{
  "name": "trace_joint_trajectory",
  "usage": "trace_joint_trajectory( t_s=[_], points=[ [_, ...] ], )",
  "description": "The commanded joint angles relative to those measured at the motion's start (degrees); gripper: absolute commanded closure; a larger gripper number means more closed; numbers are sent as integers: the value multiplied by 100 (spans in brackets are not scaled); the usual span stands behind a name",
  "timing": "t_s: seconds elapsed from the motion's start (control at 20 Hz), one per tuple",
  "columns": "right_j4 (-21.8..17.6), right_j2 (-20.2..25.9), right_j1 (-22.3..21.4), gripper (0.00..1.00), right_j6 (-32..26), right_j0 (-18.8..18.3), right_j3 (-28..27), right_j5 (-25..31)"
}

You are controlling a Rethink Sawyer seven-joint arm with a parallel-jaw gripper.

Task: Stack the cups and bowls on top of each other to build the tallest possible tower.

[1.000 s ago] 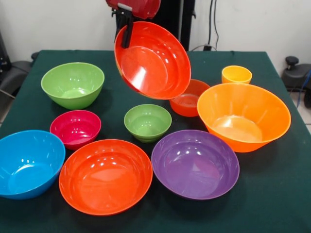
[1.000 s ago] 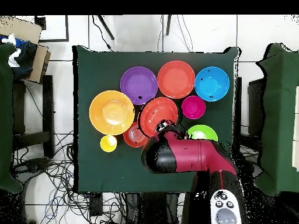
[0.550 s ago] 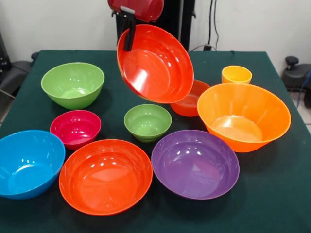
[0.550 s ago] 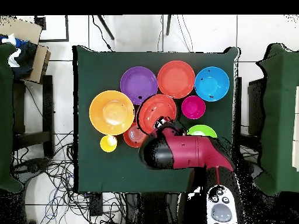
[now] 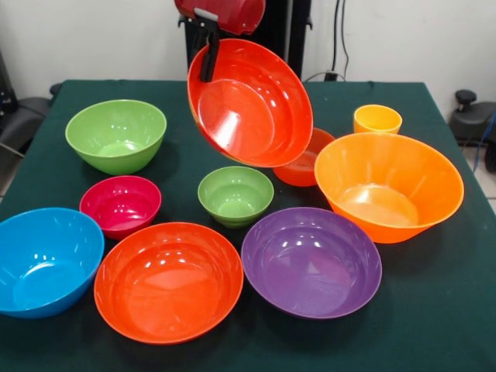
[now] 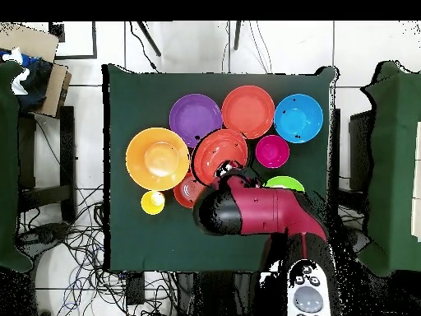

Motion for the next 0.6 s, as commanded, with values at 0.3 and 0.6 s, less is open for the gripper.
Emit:
trace_joint_trajectory(
  t_s=[0.3, 0.6],
  points=[
    [178, 45, 432, 100, 169, 274, -915, 992],
    [173, -30, 597, 100, 212, 331, -1152, 991]
  ],
)
